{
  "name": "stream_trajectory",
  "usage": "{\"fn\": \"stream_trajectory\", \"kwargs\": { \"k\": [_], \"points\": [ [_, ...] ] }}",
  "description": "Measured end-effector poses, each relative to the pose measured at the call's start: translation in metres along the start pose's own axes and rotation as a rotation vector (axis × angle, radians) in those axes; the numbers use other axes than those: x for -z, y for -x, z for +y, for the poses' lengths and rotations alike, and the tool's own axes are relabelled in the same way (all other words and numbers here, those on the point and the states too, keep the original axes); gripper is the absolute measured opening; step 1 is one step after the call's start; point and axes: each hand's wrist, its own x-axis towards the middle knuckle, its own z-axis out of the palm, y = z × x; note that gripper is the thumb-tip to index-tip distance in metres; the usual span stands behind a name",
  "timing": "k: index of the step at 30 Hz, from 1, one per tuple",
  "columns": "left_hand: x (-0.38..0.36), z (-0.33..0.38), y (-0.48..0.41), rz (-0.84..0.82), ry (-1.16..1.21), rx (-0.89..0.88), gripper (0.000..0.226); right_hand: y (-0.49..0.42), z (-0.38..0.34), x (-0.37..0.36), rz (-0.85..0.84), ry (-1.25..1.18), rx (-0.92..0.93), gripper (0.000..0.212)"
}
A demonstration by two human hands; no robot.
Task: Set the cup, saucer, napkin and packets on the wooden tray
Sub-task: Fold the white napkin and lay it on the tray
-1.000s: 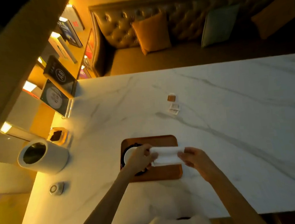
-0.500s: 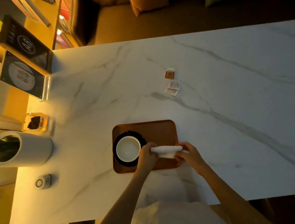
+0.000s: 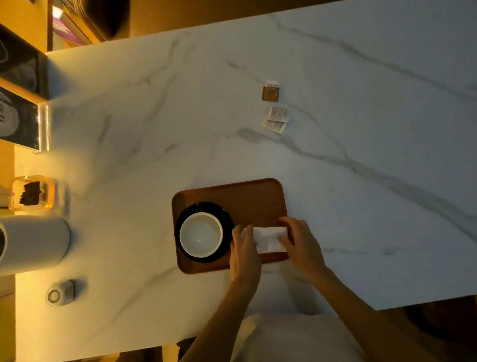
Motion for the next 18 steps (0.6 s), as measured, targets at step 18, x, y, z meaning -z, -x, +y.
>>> {"fn": "stream_trajectory", "kwargs": {
  "k": [18],
  "points": [
    [0.026, 0.010, -0.024, -0.101, -0.791, -0.384, 0.034, -0.007, 0.004, -0.003, 0.104, 0.262, 0.022, 0.025]
  ]
}}
